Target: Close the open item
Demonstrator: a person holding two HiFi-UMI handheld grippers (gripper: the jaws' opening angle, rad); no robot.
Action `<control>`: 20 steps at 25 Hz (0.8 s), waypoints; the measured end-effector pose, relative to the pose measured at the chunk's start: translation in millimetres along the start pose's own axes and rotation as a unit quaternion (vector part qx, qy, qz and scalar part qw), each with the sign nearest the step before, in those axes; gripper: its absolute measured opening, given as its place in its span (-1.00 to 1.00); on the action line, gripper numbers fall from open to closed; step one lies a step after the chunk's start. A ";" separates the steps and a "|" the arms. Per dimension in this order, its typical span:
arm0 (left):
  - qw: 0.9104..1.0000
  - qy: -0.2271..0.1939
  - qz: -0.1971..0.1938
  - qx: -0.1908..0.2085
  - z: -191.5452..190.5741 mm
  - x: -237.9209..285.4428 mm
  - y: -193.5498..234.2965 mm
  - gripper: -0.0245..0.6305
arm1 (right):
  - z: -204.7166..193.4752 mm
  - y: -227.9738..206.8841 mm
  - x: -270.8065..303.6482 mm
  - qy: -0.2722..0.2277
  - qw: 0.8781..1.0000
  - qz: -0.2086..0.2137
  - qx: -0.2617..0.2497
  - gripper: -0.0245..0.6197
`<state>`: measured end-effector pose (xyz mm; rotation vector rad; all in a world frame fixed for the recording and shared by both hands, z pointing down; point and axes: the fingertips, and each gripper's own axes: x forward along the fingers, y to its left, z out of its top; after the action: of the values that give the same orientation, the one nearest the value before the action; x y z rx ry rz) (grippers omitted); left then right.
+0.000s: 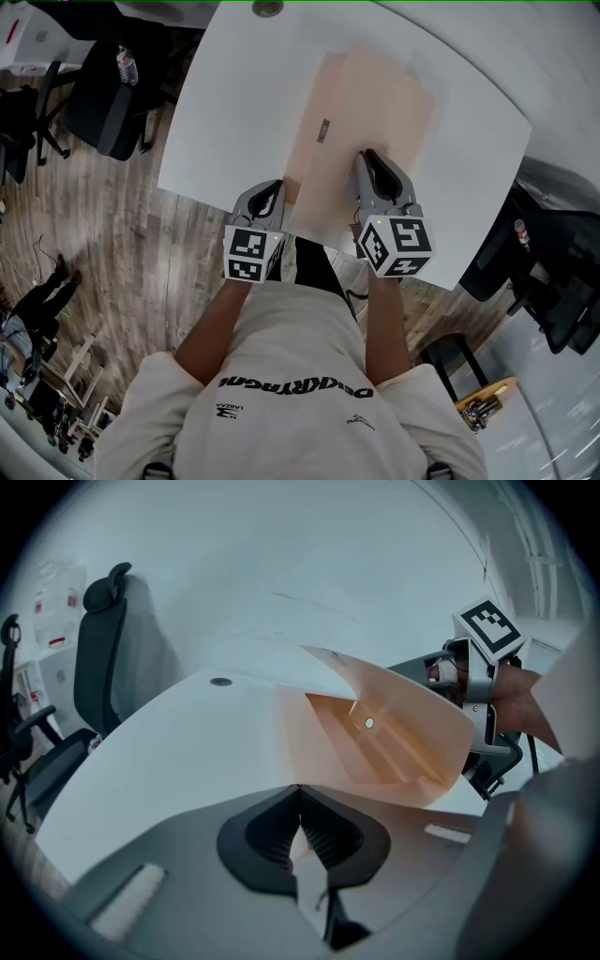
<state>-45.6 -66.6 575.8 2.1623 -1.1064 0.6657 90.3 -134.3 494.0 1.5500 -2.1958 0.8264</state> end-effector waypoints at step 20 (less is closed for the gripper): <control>0.996 0.017 -0.071 -0.050 -0.2 0.4 -0.4 -0.90 | -14.4 8.5 19.7 0.027 1.000 0.004 -0.013 -0.76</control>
<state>-45.1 -66.4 576.0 2.1121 -0.9385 0.5693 74.5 -137.9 514.2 1.4912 -2.1671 0.8276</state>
